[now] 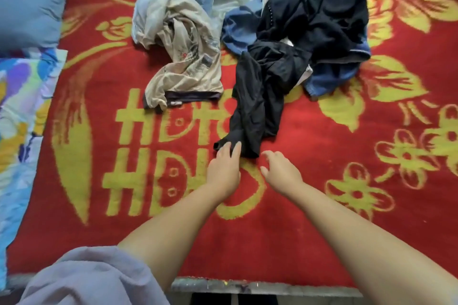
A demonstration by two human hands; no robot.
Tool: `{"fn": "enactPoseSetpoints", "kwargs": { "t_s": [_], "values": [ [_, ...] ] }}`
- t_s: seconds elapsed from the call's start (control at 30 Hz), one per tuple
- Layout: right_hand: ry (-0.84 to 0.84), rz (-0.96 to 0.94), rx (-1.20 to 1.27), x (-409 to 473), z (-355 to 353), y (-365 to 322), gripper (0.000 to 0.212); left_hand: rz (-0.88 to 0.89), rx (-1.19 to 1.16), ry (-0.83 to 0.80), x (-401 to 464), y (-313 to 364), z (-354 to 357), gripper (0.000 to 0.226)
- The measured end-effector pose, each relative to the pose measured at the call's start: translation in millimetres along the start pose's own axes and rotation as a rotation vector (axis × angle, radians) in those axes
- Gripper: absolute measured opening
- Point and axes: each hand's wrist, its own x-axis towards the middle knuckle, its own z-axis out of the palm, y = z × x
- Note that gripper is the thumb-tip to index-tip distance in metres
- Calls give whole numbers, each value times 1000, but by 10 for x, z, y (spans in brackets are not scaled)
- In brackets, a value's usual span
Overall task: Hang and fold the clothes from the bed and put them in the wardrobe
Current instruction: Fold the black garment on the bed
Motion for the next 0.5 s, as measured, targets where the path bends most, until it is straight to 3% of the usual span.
{"fn": "enactPoseSetpoints", "kwargs": {
  "t_s": [0.1,0.17,0.23,0.33,0.5],
  "values": [
    [134,-85,-96,336,282,-55,68,-22,47,34,428,-162,256,73],
    [172,-159,-262,517,431,-42,71,-2,66,-3,652,-288,367,67],
    [143,-187,-316,682,470,-10,54,43,-4,26,785,-369,378,47],
    [115,-138,-186,730,321,-38,21,120,-165,106,757,-344,210,25],
    [95,-120,-109,380,-298,-276,21,123,-511,178,352,-193,-455,19]
  ]
}}
